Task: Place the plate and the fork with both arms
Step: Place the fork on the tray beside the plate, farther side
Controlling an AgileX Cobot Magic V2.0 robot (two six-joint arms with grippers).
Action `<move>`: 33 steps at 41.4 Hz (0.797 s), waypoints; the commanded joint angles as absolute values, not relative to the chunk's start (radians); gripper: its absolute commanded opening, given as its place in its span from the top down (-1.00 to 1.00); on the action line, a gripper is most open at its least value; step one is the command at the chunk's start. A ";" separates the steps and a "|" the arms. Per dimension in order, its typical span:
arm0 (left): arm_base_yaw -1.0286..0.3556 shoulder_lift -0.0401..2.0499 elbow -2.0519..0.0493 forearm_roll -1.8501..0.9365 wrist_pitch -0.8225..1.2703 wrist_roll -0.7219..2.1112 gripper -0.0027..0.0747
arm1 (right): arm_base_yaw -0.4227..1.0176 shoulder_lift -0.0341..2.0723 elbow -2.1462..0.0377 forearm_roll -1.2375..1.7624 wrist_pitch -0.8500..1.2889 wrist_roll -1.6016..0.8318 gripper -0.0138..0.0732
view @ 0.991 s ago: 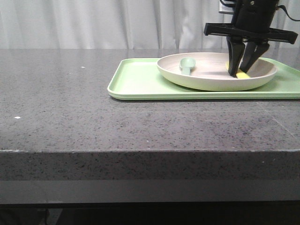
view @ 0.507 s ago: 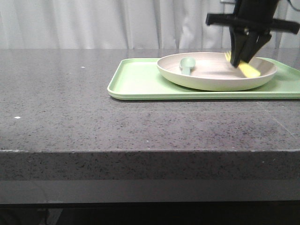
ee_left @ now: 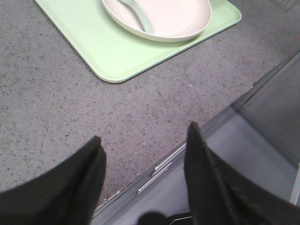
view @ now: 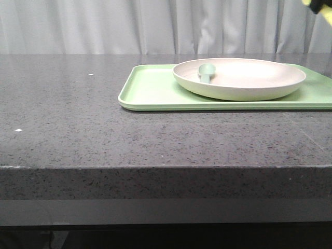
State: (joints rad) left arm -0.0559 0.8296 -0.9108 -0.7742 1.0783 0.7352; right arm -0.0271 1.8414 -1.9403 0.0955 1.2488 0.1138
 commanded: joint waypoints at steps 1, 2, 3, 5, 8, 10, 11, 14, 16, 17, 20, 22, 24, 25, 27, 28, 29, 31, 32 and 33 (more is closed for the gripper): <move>-0.053 0.823 -0.936 -0.831 1.039 0.736 -0.05 | -0.056 1.796 -1.941 0.124 1.337 0.074 0.61; -0.053 0.823 -0.936 -0.831 1.039 0.736 -0.05 | -0.060 1.801 -1.933 0.125 1.337 0.066 0.61; -0.053 0.823 -0.936 -0.831 1.039 0.736 -0.05 | -0.064 1.805 -1.924 0.126 1.337 0.058 0.61; -0.053 0.823 -0.936 -0.831 1.039 0.736 -0.05 | -0.067 1.817 -1.908 0.129 1.337 0.047 0.61; -0.053 0.823 -0.936 -0.831 1.039 0.736 -0.05 | -0.067 1.841 -1.885 0.129 1.335 0.027 0.61; -0.053 0.823 -0.936 -0.831 1.039 0.736 -0.05 | -0.067 1.857 -1.881 0.134 1.335 0.016 0.61; -0.053 0.823 -0.936 -0.831 1.039 0.736 -0.05 | -0.067 1.868 -1.879 0.139 1.335 0.011 0.61; -0.053 0.823 -0.936 -0.831 1.039 0.736 -0.05 | -0.067 1.898 -1.879 0.153 1.335 0.000 0.61; -0.053 0.823 -0.936 -0.831 1.039 0.736 -0.05 | -0.067 1.919 -1.879 0.155 1.335 0.000 0.61; -0.053 0.823 -0.936 -0.831 1.039 0.736 -0.05 | -0.067 1.928 -1.879 0.155 1.335 0.000 0.61; -0.053 0.823 -0.936 -0.831 1.039 0.736 -0.05 | -0.067 1.952 -1.879 0.155 1.334 0.000 0.61; -0.053 0.823 -0.936 -0.831 1.039 0.736 -0.05 | -0.067 1.967 -1.879 0.155 1.331 -0.006 0.61; -0.053 0.823 -0.936 -0.831 1.039 0.736 -0.05 | -0.067 1.981 -1.879 0.155 1.331 -0.006 0.61; -0.053 0.823 -0.936 -0.831 1.039 0.736 -0.05 | -0.067 1.983 -1.879 0.155 1.331 -0.006 0.61; -0.053 0.823 -0.936 -0.831 1.039 0.736 -0.05 | -0.067 1.993 -1.879 0.155 1.331 -0.006 0.60; -0.053 0.823 -0.936 -0.831 1.039 0.736 -0.05 | -0.067 1.994 -1.879 0.155 1.331 -0.006 0.59; -0.053 0.823 -0.936 -0.831 1.039 0.736 -0.05 | -0.067 1.997 -1.879 0.155 1.331 -0.006 0.58; -0.053 0.823 -0.936 -0.831 1.039 0.736 -0.05 | -0.067 1.998 -1.879 0.153 1.331 -0.006 0.52; -0.053 0.823 -0.936 -0.831 1.039 0.736 -0.05 | -0.067 1.998 -1.879 0.153 1.331 -0.006 0.48; -0.053 0.823 -0.936 -0.831 1.039 0.736 -0.05 | -0.067 1.998 -1.879 0.153 1.328 -0.006 0.42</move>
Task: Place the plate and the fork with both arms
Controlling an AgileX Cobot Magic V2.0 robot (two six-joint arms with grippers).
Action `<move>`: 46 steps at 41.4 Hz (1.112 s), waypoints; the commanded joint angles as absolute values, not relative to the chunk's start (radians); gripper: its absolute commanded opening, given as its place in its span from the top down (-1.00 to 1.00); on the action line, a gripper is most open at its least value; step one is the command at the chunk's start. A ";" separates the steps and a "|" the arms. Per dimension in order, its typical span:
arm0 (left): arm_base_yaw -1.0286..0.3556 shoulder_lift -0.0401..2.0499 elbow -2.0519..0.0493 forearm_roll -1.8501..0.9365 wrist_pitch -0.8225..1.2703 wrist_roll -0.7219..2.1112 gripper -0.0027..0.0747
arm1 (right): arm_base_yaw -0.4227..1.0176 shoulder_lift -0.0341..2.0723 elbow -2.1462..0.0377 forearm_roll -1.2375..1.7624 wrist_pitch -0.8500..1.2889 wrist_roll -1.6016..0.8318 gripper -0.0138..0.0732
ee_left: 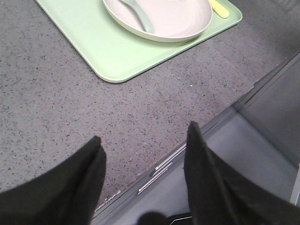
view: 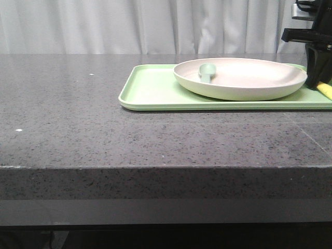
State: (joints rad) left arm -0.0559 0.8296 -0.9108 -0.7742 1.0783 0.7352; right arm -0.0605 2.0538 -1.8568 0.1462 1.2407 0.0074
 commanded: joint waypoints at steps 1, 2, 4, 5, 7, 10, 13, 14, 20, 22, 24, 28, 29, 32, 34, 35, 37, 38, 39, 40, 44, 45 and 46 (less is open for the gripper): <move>-0.053 0.823 -0.936 -0.831 1.039 0.736 -0.05 | -0.067 1.998 -1.879 0.150 1.327 -0.006 0.37; -0.053 0.823 -0.936 -0.831 1.039 0.736 -0.05 | -0.067 1.998 -1.879 0.147 1.326 -0.006 0.31; -0.053 0.823 -0.936 -0.831 1.039 0.736 -0.05 | -0.067 1.998 -1.879 0.146 1.325 -0.006 0.18; -0.053 0.823 -0.936 -0.831 1.039 0.736 -0.05 | -0.067 1.998 -1.879 0.146 1.323 -0.006 0.12; -0.053 0.823 -0.936 -0.831 1.039 0.736 -0.05 | -0.067 1.998 -1.879 0.146 1.319 -0.006 0.02; -0.053 0.823 -0.936 -0.831 1.039 0.736 -0.05 | -0.067 1.992 -1.879 0.146 1.319 -0.006 -0.07; -0.053 0.823 -0.936 -0.831 1.039 0.736 -0.05 | -0.067 1.982 -1.879 0.146 1.319 -0.006 -0.08; -0.053 0.823 -0.936 -0.831 1.039 0.736 -0.05 | -0.067 1.977 -1.879 0.146 1.319 -0.006 -0.08; -0.053 0.823 -0.936 -0.831 1.039 0.736 -0.05 | -0.066 1.928 -1.879 0.146 1.324 -0.006 -0.08; -0.053 0.823 -0.936 -0.831 1.039 0.736 -0.05 | -0.065 1.903 -1.879 0.146 1.335 -0.006 -0.08; -0.053 0.823 -0.936 -0.831 1.039 0.736 -0.05 | -0.063 1.872 -1.877 0.146 1.336 -0.006 -0.08; -0.053 0.823 -0.936 -0.831 1.039 0.736 -0.05 | -0.049 1.790 -1.860 0.146 1.336 -0.006 -0.08; -0.053 0.823 -0.936 -0.831 1.039 0.736 -0.05 | -0.041 1.770 -1.852 0.146 1.336 -0.006 -0.08; -0.053 0.823 -0.936 -0.831 1.039 0.736 -0.05 | -0.020 1.694 -1.815 0.146 1.332 -0.006 -0.08; -0.053 0.823 -0.936 -0.831 1.039 0.736 -0.05 | -0.005 1.646 -1.781 0.144 1.319 -0.008 -0.08; -0.053 0.823 -0.936 -0.831 1.039 0.736 -0.05 | 0.006 1.612 -1.765 0.144 1.313 -0.010 -0.08; -0.053 0.823 -0.936 -0.831 1.039 0.736 -0.05 | 0.025 1.553 -1.721 0.142 1.290 -0.021 -0.08; -0.053 0.823 -0.936 -0.831 1.039 0.736 -0.05 | 0.033 1.519 -1.694 0.142 1.283 -0.028 -0.08; -0.053 0.823 -0.936 -0.831 1.039 0.736 -0.05 | 0.044 1.493 -1.667 0.142 1.273 -0.033 -0.08; -0.053 0.823 -0.936 -0.831 1.039 0.736 -0.05 | 0.051 1.457 -1.645 0.142 1.265 -0.040 -0.08; -0.053 0.823 -0.936 -0.831 1.039 0.736 -0.05 | 0.077 1.333 -1.539 0.142 1.223 -0.055 -0.08; -0.053 0.823 -0.936 -0.831 1.039 0.736 -0.05 | 0.078 1.307 -1.517 0.142 1.218 -0.062 -0.08; -0.053 0.823 -0.936 -0.831 1.039 0.736 -0.05 | 0.080 1.272 -1.488 0.142 1.207 -0.071 -0.08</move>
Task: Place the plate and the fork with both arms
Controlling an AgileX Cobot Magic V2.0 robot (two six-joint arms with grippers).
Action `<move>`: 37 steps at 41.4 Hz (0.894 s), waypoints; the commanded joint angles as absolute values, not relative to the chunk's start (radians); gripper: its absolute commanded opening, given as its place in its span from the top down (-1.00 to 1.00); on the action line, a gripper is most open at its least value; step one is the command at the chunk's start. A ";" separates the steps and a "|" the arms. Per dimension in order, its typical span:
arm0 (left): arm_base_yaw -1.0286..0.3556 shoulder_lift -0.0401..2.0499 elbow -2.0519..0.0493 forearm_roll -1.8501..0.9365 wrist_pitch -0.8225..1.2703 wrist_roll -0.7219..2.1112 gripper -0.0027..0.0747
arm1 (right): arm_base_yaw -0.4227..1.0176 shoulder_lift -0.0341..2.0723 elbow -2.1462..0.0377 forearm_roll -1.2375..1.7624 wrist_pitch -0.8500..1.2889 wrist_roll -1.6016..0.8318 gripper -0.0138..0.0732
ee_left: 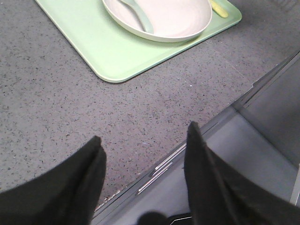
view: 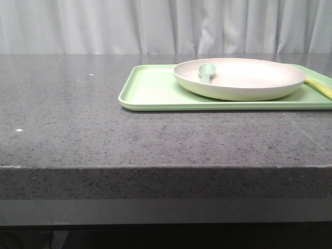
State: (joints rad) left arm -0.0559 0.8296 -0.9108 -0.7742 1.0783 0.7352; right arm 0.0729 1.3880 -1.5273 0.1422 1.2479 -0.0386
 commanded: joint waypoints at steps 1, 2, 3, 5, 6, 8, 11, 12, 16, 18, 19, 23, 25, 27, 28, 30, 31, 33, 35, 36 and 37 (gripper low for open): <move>-0.053 0.823 -0.936 -0.831 1.039 0.736 -0.05 | 0.080 1.246 -1.466 0.142 1.198 -0.079 -0.08; -0.053 0.823 -0.936 -0.831 1.039 0.736 -0.05 | 0.080 1.212 -1.437 0.141 1.193 -0.090 -0.08; -0.053 0.823 -0.936 -0.831 1.039 0.736 -0.05 | 0.080 1.187 -1.410 0.141 1.187 -0.097 -0.08; -0.053 0.823 -0.936 -0.831 1.039 0.736 -0.05 | 0.080 1.130 -1.370 0.140 1.180 -0.107 -0.08; -0.053 0.823 -0.936 -0.831 1.039 0.736 -0.05 | 0.080 1.105 -1.344 0.140 1.174 -0.111 -0.08; -0.053 0.823 -0.936 -0.831 1.039 0.736 -0.05 | 0.080 1.051 -1.300 0.140 1.158 -0.111 -0.08; -0.053 0.825 -0.936 -0.831 1.036 0.736 -0.05 | 0.080 0.970 -1.237 0.140 1.135 -0.111 -0.08; -0.053 0.825 -0.936 -0.831 1.033 0.736 -0.05 | 0.080 0.941 -1.211 0.140 1.129 -0.111 -0.08; -0.053 0.825 -0.936 -0.831 1.029 0.736 -0.05 | 0.080 0.851 -1.116 0.140 1.086 -0.111 -0.08; -0.053 0.825 -0.936 -0.831 1.028 0.736 -0.05 | 0.080 0.806 -1.072 0.140 1.058 -0.111 -0.08; -0.053 0.825 -0.936 -0.831 1.028 0.736 -0.05 | 0.080 0.787 -1.053 0.140 1.051 -0.110 -0.08; -0.053 0.825 -0.936 -0.831 1.028 0.736 -0.05 | 0.080 0.705 -0.977 0.140 0.996 -0.110 -0.08; -0.053 0.825 -0.936 -0.831 1.027 0.736 -0.05 | 0.080 0.669 -0.948 0.140 0.966 -0.110 -0.08; -0.053 0.825 -0.936 -0.831 1.027 0.736 -0.05 | 0.080 0.634 -0.922 0.140 0.937 -0.110 -0.08; -0.053 0.825 -0.936 -0.831 1.026 0.736 -0.05 | 0.080 0.622 -0.914 0.140 0.922 -0.110 -0.08; -0.053 0.825 -0.936 -0.831 1.026 0.736 -0.05 | 0.080 0.599 -0.895 0.140 0.902 -0.110 -0.08; -0.053 0.825 -0.936 -0.831 1.026 0.736 -0.05 | 0.080 0.587 -0.890 0.140 0.895 -0.110 -0.08; -0.053 0.825 -0.936 -0.831 1.026 0.736 -0.05 | 0.080 0.572 -0.880 0.140 0.882 -0.110 -0.08; -0.053 0.825 -0.936 -0.831 1.024 0.736 -0.05 | 0.080 0.564 -0.873 0.140 0.870 -0.110 -0.08; -0.053 0.825 -0.936 -0.831 1.024 0.736 -0.05 | 0.080 0.561 -0.872 0.140 0.868 -0.110 -0.08; -0.053 0.825 -0.936 -0.831 1.023 0.736 -0.05 | 0.080 0.561 -0.871 0.140 0.867 -0.110 -0.07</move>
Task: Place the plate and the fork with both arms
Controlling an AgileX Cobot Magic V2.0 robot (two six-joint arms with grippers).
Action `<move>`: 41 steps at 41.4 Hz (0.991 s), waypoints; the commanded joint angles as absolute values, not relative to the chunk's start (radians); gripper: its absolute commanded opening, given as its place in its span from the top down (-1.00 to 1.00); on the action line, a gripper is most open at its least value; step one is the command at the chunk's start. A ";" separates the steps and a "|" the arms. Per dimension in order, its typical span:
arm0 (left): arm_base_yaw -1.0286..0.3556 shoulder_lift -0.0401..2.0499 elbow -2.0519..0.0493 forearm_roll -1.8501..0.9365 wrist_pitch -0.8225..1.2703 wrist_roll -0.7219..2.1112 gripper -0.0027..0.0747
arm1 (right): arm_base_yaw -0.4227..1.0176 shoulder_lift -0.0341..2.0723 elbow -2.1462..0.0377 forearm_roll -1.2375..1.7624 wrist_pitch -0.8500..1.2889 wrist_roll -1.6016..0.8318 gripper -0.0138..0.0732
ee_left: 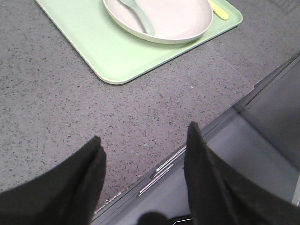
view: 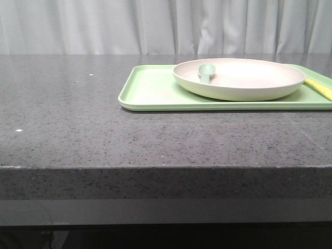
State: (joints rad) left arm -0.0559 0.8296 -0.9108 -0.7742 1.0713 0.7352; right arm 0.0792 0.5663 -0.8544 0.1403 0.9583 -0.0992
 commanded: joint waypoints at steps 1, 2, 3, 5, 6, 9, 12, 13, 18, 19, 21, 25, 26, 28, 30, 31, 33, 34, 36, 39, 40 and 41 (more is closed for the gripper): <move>-0.053 0.825 -0.936 -0.831 1.022 0.736 -0.05 | 0.080 0.561 -0.871 0.140 0.866 -0.110 -0.07; -0.053 0.825 -0.936 -0.831 1.021 0.736 -0.05 | 0.080 0.561 -0.871 0.140 0.866 -0.110 -0.07; -0.053 0.825 -0.936 -0.831 1.021 0.736 -0.04 | 0.080 0.561 -0.871 0.140 0.866 -0.110 -0.07; -0.053 0.825 -0.936 -0.831 1.021 0.736 -0.03 | 0.080 0.561 -0.871 0.140 0.866 -0.110 -0.03; -0.053 0.825 -0.936 -0.831 1.021 0.736 0.00 | 0.080 0.561 -0.871 0.140 0.866 -0.110 0.01; -0.053 0.825 -0.936 -0.831 1.014 0.736 0.15 | 0.080 0.561 -0.871 0.140 0.864 -0.110 0.24; -0.053 0.825 -0.936 -0.831 0.996 0.736 0.41 | 0.080 0.561 -0.871 0.140 0.863 -0.110 0.54; -0.053 0.825 -0.936 -0.831 0.992 0.736 0.51 | 0.080 0.561 -0.871 0.140 0.863 -0.110 0.65; -0.053 0.825 -0.936 -0.831 0.956 0.736 0.95 | 0.080 0.561 -0.871 0.140 0.863 -0.110 0.83; -0.053 0.825 -0.936 -0.831 0.948 0.736 0.97 | 0.080 0.561 -0.869 0.140 0.861 -0.110 0.83; -0.053 0.825 -0.936 -0.831 0.926 0.736 0.98 | 0.080 0.561 -0.868 0.140 0.852 -0.110 0.84; -0.053 0.825 -0.936 -0.831 0.843 0.720 0.98 | 0.080 0.561 -0.861 0.141 0.849 -0.110 0.84; -0.053 0.825 -0.935 -0.831 0.819 0.708 0.98 | 0.080 0.561 -0.861 0.141 0.849 -0.110 0.84; -0.053 0.825 -0.929 -0.831 0.752 0.691 0.98 | 0.080 0.561 -0.861 0.141 0.849 -0.110 0.84; -0.053 0.825 -0.927 -0.830 0.695 0.691 0.98 | 0.080 0.561 -0.861 0.141 0.849 -0.110 0.84; -0.053 0.825 -0.927 -0.830 0.680 0.691 0.98 | 0.080 0.561 -0.861 0.141 0.849 -0.110 0.84; -0.053 0.825 -0.927 -0.830 0.650 0.691 0.98 | 0.080 0.561 -0.861 0.141 0.849 -0.110 0.84; -0.053 0.825 -0.927 -0.830 0.643 0.691 0.98 | 0.080 0.561 -0.861 0.141 0.849 -0.110 0.84; -0.053 0.825 -0.927 -0.830 0.631 0.691 0.98 | 0.080 0.561 -0.861 0.141 0.849 -0.110 0.84; -0.053 0.825 -0.927 -0.830 0.629 0.691 0.98 | 0.080 0.561 -0.861 0.141 0.849 -0.110 0.84; -0.053 0.825 -0.927 -0.830 0.629 0.691 0.98 | 0.080 0.561 -0.861 0.141 0.849 -0.110 0.84; -0.053 0.825 -0.927 -0.830 0.629 0.691 0.98 | 0.080 0.561 -0.861 0.141 0.849 -0.110 0.84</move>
